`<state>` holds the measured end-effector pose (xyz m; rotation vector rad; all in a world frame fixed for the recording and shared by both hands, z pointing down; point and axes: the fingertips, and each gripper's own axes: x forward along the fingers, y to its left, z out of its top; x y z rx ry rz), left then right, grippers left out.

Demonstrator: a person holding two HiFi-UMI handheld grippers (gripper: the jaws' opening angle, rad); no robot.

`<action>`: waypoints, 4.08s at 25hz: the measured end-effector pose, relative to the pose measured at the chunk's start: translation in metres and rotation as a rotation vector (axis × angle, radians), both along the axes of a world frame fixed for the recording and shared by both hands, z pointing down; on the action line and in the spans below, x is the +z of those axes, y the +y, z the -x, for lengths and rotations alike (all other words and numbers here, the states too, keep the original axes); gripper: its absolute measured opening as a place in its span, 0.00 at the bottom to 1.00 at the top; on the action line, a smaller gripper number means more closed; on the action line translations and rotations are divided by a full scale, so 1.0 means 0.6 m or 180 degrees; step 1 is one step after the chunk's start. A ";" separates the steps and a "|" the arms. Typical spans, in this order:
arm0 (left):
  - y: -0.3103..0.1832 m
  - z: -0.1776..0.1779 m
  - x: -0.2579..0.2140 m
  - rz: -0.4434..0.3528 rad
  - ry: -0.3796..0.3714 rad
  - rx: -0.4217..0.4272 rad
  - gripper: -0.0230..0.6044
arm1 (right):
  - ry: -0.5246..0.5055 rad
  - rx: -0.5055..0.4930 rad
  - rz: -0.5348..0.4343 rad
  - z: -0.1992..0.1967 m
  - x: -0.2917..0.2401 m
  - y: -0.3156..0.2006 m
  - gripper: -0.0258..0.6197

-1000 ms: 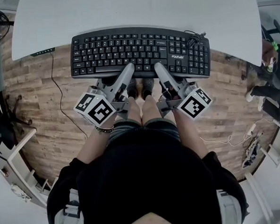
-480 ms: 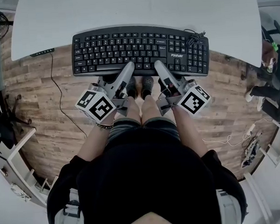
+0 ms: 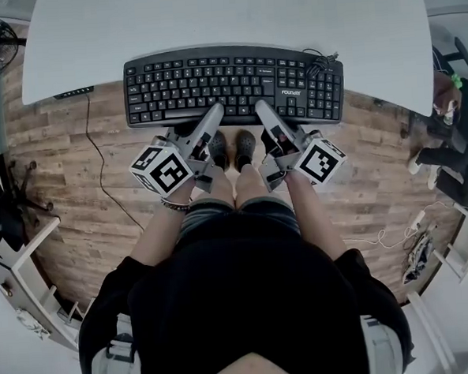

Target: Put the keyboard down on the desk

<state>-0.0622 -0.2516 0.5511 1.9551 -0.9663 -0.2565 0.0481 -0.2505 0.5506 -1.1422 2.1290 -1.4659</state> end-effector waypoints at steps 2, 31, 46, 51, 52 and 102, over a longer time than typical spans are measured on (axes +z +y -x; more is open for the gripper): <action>-0.003 0.001 0.003 0.0032 0.0012 0.0005 0.39 | 0.0002 0.0011 0.0054 -0.001 0.003 -0.003 0.31; -0.069 0.003 0.012 0.0290 0.0101 0.0108 0.40 | -0.0103 0.0035 0.0352 0.008 0.014 -0.057 0.35; -0.101 -0.003 0.027 0.0525 0.0106 0.0042 0.42 | -0.0068 -0.0069 0.0634 0.002 0.026 -0.090 0.39; -0.116 -0.006 0.035 0.0647 0.0147 0.0032 0.42 | -0.0028 -0.0066 0.0744 -0.001 0.039 -0.110 0.44; -0.113 -0.007 0.033 0.0662 0.0165 0.0021 0.42 | -0.0014 -0.0055 0.0749 -0.002 0.039 -0.110 0.46; -0.110 0.006 0.030 0.0829 -0.0045 -0.0069 0.56 | 0.0012 -0.0012 0.0736 0.007 0.026 -0.093 0.52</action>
